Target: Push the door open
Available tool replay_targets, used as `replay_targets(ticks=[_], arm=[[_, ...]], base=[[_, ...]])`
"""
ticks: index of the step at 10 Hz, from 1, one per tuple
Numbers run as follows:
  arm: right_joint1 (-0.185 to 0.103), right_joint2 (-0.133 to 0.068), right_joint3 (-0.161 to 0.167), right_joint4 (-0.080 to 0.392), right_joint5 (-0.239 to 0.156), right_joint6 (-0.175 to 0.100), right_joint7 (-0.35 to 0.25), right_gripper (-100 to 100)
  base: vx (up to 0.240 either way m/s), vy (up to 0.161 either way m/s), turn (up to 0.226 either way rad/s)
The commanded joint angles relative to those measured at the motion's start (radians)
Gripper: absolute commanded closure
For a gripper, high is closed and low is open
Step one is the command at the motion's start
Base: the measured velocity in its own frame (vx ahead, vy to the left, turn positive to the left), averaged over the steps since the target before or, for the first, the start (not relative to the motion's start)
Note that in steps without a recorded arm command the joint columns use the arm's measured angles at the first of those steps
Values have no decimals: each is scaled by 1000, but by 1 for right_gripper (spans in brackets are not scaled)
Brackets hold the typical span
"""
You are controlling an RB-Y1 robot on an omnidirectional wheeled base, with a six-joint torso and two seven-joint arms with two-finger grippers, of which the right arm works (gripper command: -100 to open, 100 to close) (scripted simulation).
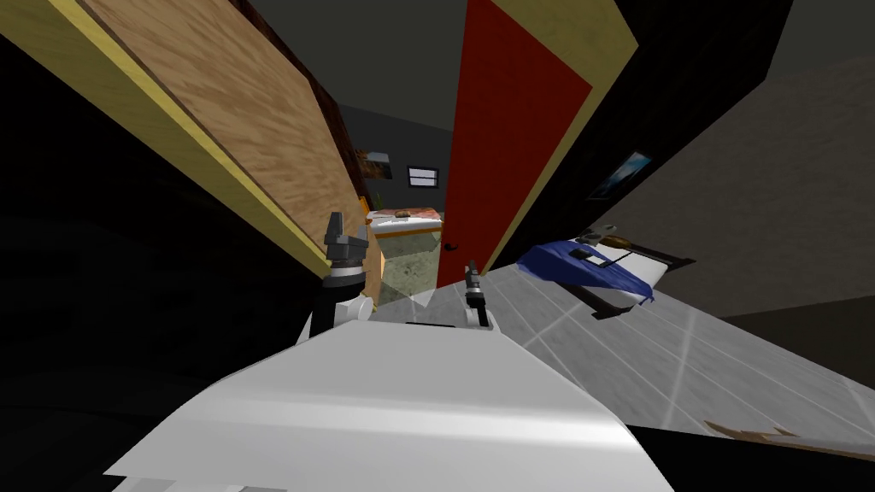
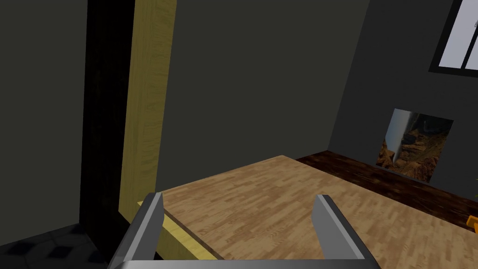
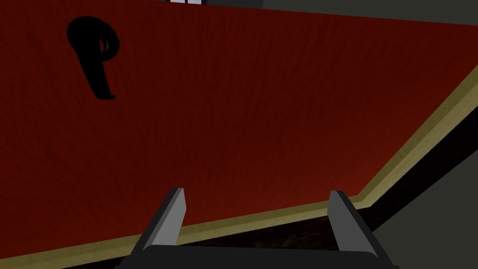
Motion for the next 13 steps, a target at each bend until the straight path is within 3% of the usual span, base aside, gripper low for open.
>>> replay_targets(ticks=[1,2,7,10,13], arm=[[-25,1,10,50,-2,-13,0,-100],[-25,1,10,66,-2,-13,0,-100],[-91,6,36,218,-7,-42,1,-100],[-107,8,43,270,-9,-49,1,-100],[-153,18,61,375,-12,-69,1,-100]], base=[[80,-82,67],[54,-65,31],[53,-69,51],[46,-57,32],[64,-69,56]])
